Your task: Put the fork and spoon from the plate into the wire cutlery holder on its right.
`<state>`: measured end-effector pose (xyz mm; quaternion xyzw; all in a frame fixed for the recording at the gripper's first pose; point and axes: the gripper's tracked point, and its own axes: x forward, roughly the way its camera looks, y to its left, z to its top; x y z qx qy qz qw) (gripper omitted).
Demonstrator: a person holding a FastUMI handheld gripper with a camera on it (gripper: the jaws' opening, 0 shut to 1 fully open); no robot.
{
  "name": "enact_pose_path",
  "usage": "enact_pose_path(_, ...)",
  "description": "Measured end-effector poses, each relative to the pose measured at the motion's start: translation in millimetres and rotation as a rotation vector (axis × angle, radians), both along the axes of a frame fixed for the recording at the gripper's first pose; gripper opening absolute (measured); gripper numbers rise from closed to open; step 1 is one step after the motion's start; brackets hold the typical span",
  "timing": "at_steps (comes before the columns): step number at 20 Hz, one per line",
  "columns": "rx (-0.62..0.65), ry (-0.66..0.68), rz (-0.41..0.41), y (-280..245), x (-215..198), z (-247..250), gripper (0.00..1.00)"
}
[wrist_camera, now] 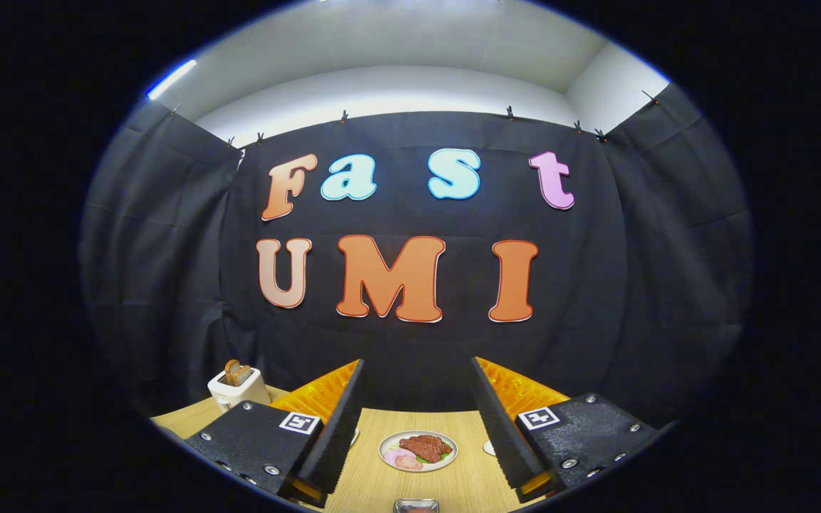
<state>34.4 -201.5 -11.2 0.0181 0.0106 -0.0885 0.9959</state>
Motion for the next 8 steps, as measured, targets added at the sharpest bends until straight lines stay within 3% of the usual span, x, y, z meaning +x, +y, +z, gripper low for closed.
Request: enact_pose_path(8, -0.013, -0.04, 0.028, 21.4, 1.8, 19.6, 0.89)
